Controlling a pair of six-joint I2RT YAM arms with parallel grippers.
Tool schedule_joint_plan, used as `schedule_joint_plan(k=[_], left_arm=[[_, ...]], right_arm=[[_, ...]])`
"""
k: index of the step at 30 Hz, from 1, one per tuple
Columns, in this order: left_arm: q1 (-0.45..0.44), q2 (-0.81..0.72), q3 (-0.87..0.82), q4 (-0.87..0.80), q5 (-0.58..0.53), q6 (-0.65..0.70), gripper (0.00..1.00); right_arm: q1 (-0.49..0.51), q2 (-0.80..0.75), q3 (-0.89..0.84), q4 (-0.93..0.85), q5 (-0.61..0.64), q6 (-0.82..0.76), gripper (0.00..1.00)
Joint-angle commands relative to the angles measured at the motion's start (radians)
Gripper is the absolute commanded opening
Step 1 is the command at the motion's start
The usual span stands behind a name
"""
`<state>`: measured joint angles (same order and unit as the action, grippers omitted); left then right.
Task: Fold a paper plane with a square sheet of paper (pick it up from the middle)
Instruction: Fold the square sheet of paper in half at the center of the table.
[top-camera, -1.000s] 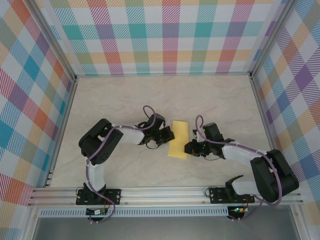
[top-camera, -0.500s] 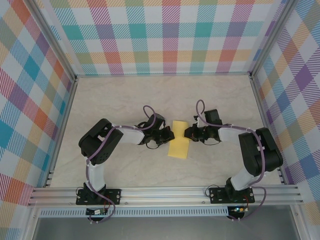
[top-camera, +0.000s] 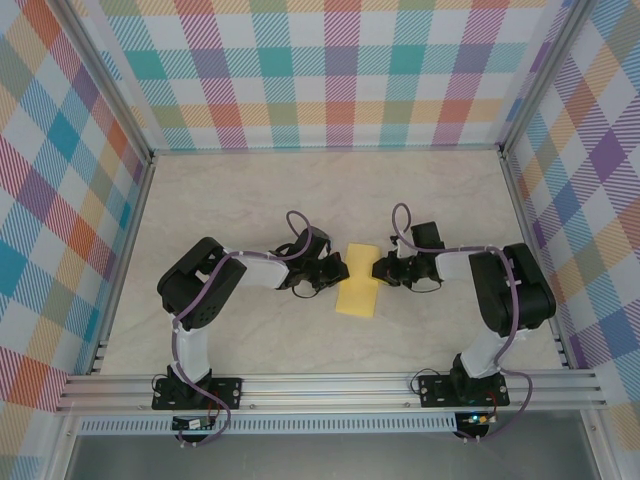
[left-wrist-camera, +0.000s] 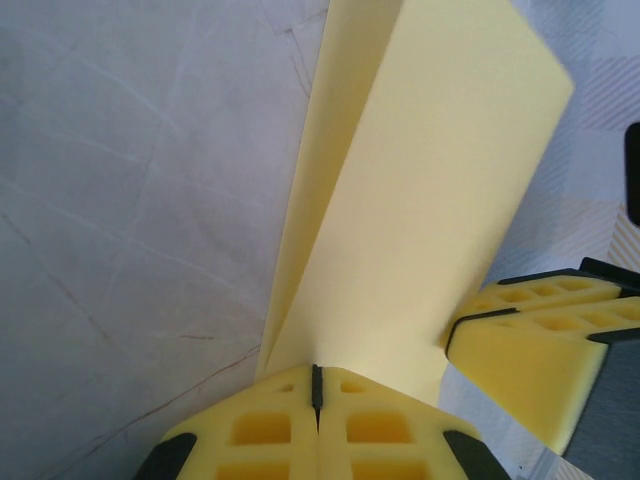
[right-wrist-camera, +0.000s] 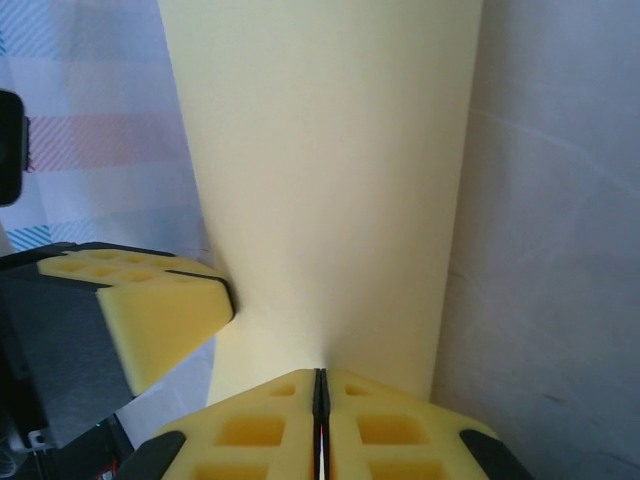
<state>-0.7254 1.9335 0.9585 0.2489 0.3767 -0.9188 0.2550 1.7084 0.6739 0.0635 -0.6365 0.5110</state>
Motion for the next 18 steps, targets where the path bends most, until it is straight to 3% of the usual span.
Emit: schedule_joint_plan(k=[1,18], left_arm=[[-0.02,0.019,-0.033,-0.101,-0.014,0.025,0.0],[-0.02,0.016,-0.036,-0.109,-0.013,0.032,0.0]], right_arm=[[-0.007,0.013,-0.024,0.017,0.027,-0.031,0.11],[-0.009,-0.044,0.126,-0.091,-0.004,-0.028,0.12]])
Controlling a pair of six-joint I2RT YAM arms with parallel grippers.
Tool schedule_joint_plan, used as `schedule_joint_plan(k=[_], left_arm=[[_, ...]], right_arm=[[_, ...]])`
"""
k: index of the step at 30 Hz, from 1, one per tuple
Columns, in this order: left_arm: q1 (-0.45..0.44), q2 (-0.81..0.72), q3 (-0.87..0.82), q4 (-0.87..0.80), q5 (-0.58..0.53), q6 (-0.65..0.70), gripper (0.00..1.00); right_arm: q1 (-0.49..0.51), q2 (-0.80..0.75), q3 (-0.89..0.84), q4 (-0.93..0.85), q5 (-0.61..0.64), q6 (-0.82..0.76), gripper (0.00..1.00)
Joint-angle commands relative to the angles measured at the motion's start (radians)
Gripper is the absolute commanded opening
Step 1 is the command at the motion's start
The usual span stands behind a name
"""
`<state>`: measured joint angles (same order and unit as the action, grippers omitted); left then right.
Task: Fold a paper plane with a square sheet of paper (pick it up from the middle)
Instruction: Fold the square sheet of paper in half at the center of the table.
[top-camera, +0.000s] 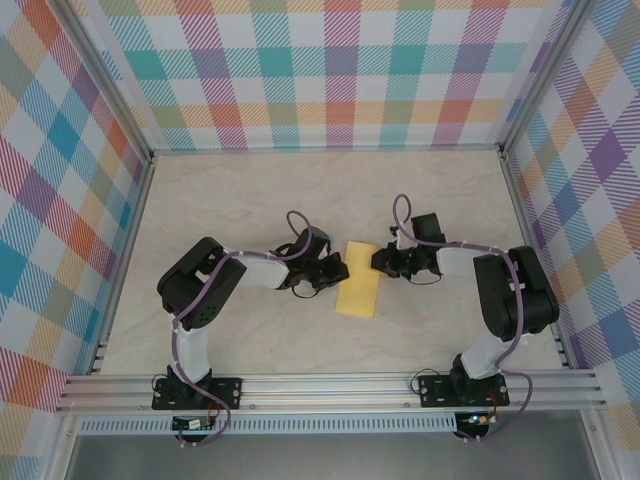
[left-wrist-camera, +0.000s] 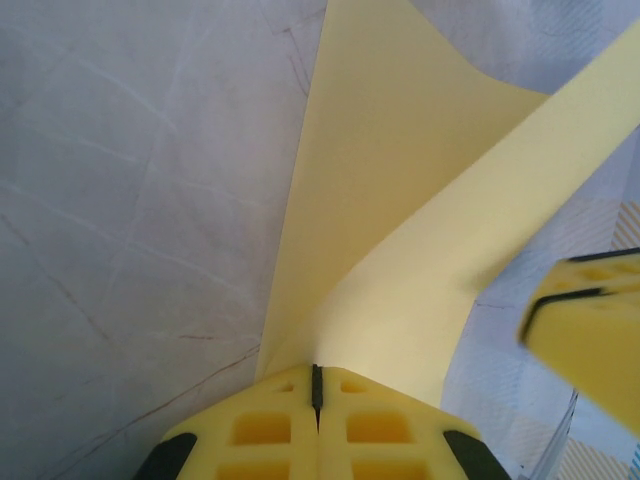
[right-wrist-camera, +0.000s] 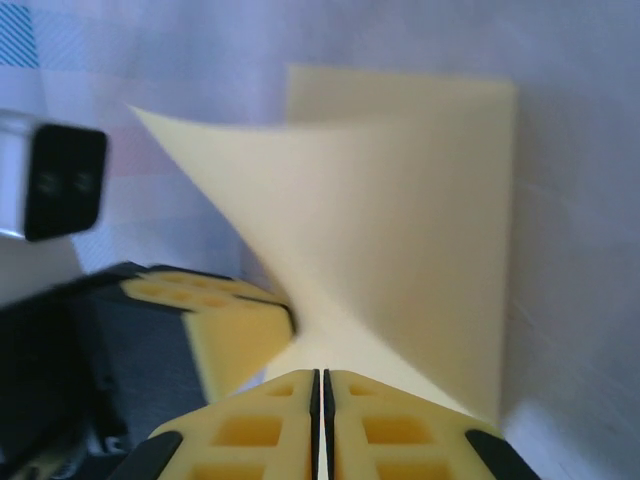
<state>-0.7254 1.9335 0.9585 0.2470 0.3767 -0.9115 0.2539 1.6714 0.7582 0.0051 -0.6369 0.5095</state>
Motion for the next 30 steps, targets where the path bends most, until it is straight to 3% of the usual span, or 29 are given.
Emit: schedule_joint_plan(k=[1,15,18,30], left_arm=[[-0.021,0.016,-0.037,-0.106,-0.013,0.025,0.0],[-0.02,0.011,-0.038,-0.112,-0.015,0.028,0.0],[-0.02,0.014,-0.036,-0.111,-0.013,0.029,0.0],[-0.02,0.013,-0.037,-0.116,-0.017,0.031,0.0]], right_arm=[[-0.01,0.007,0.047,-0.035,0.005,-0.029,0.12],[-0.018,0.164,0.047,-0.016,0.08,-0.005,0.12],[-0.019,0.18,0.082,-0.08,0.091,-0.015,0.12],[-0.038,0.119,0.181,-0.126,-0.002,-0.038,0.12]])
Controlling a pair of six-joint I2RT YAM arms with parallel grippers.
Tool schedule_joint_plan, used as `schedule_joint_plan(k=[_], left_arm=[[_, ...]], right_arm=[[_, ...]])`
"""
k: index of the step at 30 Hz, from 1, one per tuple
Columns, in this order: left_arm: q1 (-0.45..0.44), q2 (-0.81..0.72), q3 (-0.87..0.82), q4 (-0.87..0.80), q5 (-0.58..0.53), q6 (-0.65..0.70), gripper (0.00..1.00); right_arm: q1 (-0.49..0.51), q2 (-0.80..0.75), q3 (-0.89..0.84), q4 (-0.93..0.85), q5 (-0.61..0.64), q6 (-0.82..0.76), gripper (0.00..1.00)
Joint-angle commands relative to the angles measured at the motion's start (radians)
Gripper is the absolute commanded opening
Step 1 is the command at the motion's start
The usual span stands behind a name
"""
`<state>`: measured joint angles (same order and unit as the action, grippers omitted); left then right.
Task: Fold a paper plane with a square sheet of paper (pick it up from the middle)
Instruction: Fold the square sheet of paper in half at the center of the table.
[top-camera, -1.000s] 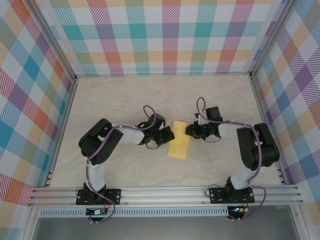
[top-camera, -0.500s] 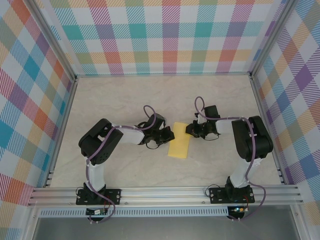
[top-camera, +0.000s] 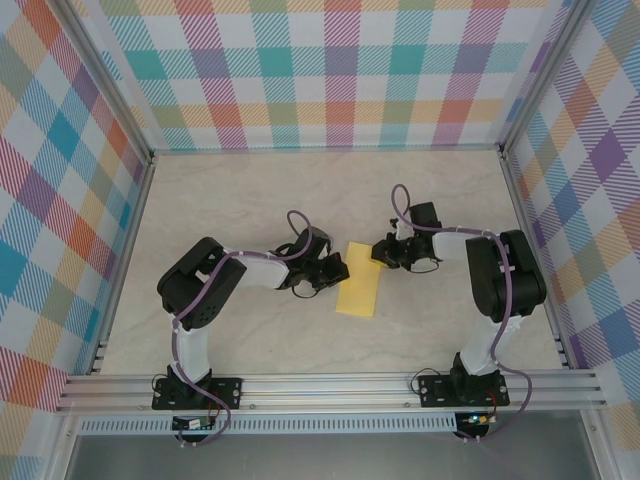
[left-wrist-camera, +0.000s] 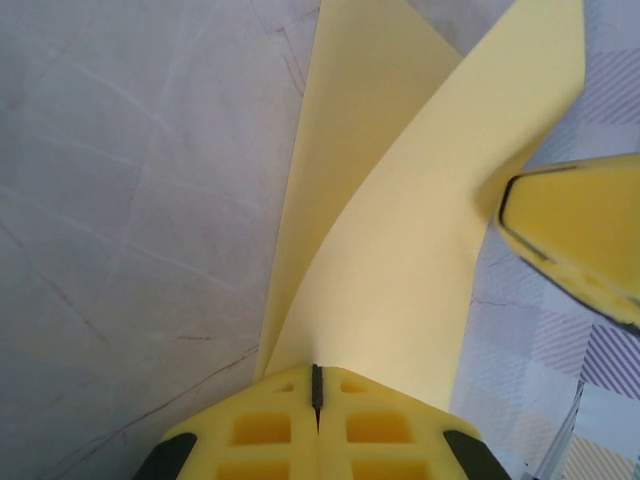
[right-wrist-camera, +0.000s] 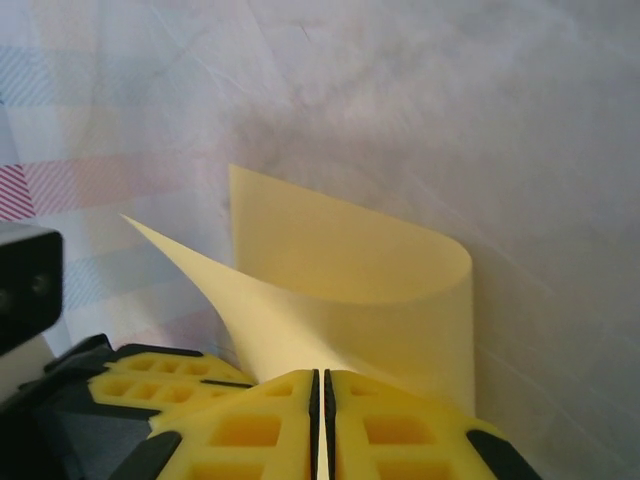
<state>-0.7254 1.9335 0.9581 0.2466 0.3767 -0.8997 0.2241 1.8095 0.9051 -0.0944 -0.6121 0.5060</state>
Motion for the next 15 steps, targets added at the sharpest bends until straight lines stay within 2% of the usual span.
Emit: schedule_joint_plan(k=[1,15], left_arm=[[-0.021,0.014,-0.035,-0.116,-0.015,0.019,0.0],[-0.02,0.015,-0.035,-0.118,-0.013,0.021,0.0]], right_arm=[[-0.01,-0.012,0.04,-0.033,-0.02,-0.039,0.12],[-0.038,0.083,0.052,-0.075,0.037,-0.051,0.13]])
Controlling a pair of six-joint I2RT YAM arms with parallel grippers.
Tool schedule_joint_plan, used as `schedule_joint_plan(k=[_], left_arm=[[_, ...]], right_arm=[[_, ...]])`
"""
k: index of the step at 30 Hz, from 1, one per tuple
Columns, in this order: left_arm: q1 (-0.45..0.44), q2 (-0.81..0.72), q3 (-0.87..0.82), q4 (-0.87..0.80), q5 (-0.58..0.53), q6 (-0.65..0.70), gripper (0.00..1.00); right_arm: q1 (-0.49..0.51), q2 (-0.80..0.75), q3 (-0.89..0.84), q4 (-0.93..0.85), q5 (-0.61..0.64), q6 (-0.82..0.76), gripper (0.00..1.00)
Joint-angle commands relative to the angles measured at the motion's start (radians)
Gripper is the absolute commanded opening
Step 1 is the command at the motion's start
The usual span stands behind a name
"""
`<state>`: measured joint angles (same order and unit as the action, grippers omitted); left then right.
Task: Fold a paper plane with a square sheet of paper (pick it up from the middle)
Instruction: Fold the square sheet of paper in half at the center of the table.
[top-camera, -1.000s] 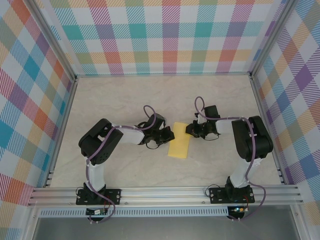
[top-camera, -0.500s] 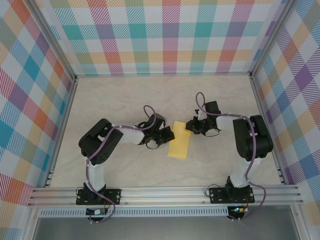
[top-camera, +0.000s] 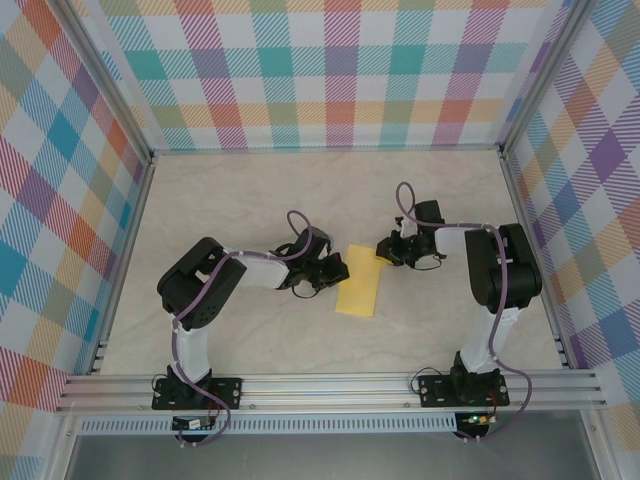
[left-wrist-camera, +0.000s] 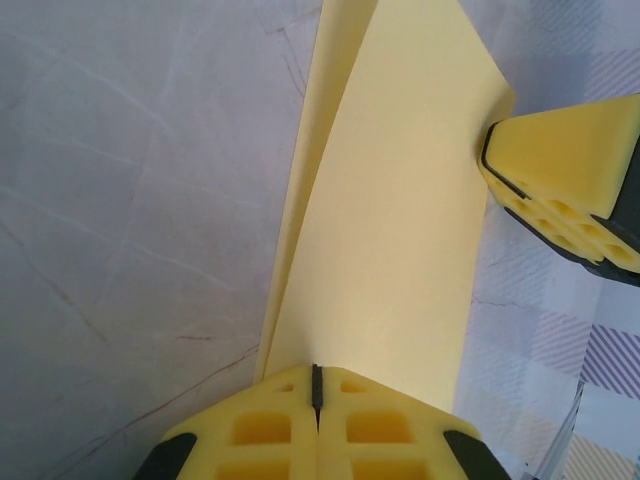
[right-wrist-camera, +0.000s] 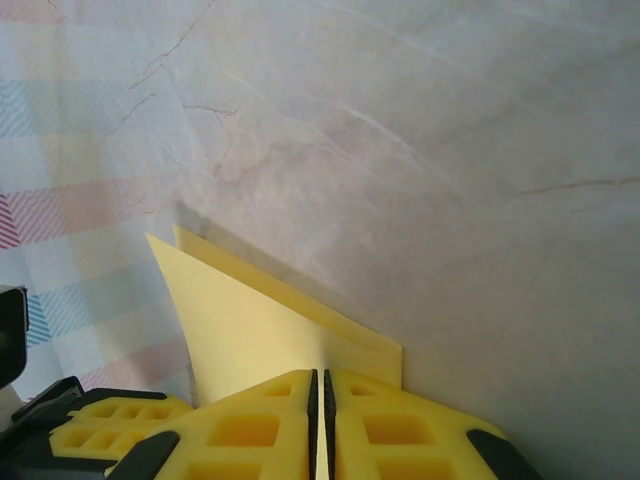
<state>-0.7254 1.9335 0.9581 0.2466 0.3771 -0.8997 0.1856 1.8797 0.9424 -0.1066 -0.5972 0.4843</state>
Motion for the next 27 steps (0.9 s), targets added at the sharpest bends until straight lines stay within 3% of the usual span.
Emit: schedule_joint_plan(k=[1,12,23,27], left_arm=[[-0.02,0.015,-0.035,-0.119,-0.015,0.021,0.0],[-0.02,0.013,-0.042,-0.113,-0.015,0.019,0.0],[-0.02,0.01,-0.044,-0.112,-0.01,0.021,0.0],[-0.02,0.008,-0.047,-0.112,-0.009,0.021,0.0]], right_arm=[[0.0,0.01,0.03,-0.089,0.027,-0.033,0.13],[0.0,0.027,0.154,-0.185,-0.001,-0.058,0.12],[0.0,0.092,0.096,-0.139,0.072,-0.024,0.12],[0.0,0.053,0.112,-0.154,0.031,-0.033,0.12]])
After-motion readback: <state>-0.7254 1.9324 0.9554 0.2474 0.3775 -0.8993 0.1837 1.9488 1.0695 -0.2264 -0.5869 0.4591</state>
